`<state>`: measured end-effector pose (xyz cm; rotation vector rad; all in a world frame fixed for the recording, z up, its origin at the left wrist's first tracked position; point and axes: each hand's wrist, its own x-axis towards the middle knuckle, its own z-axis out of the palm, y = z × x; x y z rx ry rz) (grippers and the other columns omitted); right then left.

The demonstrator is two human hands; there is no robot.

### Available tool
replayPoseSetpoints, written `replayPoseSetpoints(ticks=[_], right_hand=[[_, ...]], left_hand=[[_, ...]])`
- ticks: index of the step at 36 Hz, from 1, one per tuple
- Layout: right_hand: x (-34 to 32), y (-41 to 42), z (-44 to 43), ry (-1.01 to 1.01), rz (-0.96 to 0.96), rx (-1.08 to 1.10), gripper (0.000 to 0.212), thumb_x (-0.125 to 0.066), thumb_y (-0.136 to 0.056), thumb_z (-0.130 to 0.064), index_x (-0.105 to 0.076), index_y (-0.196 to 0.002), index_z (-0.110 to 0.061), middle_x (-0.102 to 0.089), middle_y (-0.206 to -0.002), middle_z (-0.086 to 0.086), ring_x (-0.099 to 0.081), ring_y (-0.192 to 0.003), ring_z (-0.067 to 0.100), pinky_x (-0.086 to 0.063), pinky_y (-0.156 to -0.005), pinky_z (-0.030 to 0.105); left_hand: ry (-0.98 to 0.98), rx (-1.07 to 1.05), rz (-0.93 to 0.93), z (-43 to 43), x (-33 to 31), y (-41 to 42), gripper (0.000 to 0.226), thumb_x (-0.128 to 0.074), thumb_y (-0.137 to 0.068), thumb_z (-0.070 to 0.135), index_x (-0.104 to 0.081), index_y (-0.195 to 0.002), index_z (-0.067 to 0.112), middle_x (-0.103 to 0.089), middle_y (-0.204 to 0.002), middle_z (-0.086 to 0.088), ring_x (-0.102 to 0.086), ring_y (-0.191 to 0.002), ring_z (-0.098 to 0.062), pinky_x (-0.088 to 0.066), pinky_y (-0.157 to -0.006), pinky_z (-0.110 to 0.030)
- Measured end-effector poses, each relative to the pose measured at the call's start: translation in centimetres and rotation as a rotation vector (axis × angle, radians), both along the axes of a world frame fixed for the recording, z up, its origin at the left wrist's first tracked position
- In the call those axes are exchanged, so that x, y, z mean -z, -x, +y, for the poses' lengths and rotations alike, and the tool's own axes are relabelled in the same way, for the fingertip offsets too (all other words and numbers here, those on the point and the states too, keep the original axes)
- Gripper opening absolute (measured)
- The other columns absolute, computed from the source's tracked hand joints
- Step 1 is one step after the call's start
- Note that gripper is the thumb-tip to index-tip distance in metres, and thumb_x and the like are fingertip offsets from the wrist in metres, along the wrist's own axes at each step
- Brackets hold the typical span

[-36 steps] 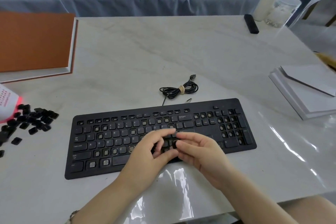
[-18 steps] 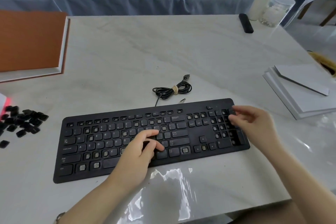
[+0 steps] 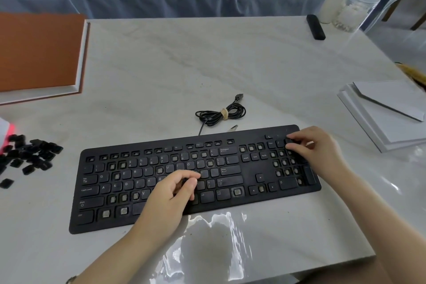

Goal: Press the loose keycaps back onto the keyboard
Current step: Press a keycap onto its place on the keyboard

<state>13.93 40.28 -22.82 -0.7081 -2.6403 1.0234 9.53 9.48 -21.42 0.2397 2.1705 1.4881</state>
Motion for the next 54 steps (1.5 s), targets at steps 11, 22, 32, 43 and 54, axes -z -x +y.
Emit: replayPoseSetpoints(ticks=[11,22,32,43,54], right_hand=[[-0.1,-0.2,0.0,-0.094,-0.024,-0.030,0.018,-0.072,-0.078,-0.012,-0.073,-0.096,-0.010,-0.054,-0.088,-0.002,-0.052,-0.069,0.009,-0.033,-0.068,0.001],[2.1,-2.5,-2.5,-0.593,0.193,-0.045,0.032,-0.047,-0.087,-0.021,-0.073,-0.099,-0.006,-0.060,-0.088,0.015,-0.055,-0.075,0.031,-0.039,-0.059,0.027],[1.7,-3.0,-3.0,-0.652,0.107,-0.035,0.040,-0.041,-0.086,-0.027,-0.071,-0.104,-0.009,-0.047,-0.071,0.008,-0.048,-0.060,0.030,-0.042,-0.056,0.036],[0.5,-2.1,-1.9,0.068,0.032,0.127,0.021,-0.063,-0.087,-0.020,-0.068,-0.106,-0.025,-0.048,-0.072,-0.004,-0.045,-0.065,0.008,-0.035,-0.064,0.010],[-0.5,-0.5,-1.0,0.105,-0.047,0.113,0.023,-0.076,-0.075,-0.022,-0.064,-0.094,-0.024,-0.049,-0.072,-0.005,-0.041,-0.058,0.009,-0.035,-0.059,0.021]], left_hand=[[-0.010,-0.034,-0.031,0.1,0.1,0.0,0.017,-0.051,-0.095,0.015,-0.065,-0.092,0.024,-0.052,-0.056,0.020,-0.044,-0.053,0.002,-0.035,-0.061,-0.022],[-0.013,-0.056,-0.037,0.0,0.1,-0.2,0.020,-0.049,-0.096,0.017,-0.065,-0.092,0.026,-0.050,-0.056,0.019,-0.044,-0.053,0.002,-0.035,-0.061,-0.023],[-0.139,-0.113,-0.158,0.5,-0.6,0.1,0.034,-0.035,-0.098,0.008,-0.067,-0.096,0.019,-0.044,-0.064,0.002,-0.028,-0.049,-0.007,-0.027,-0.047,-0.017],[-0.096,-0.078,-0.134,0.7,-0.6,0.3,0.033,-0.040,-0.097,0.007,-0.068,-0.098,0.024,-0.047,-0.062,0.006,-0.031,-0.045,-0.005,-0.028,-0.046,-0.015],[-0.050,-0.065,-0.107,0.8,-0.4,0.3,0.032,-0.041,-0.097,0.010,-0.068,-0.095,0.027,-0.048,-0.063,0.007,-0.033,-0.047,-0.005,-0.028,-0.054,-0.024]])
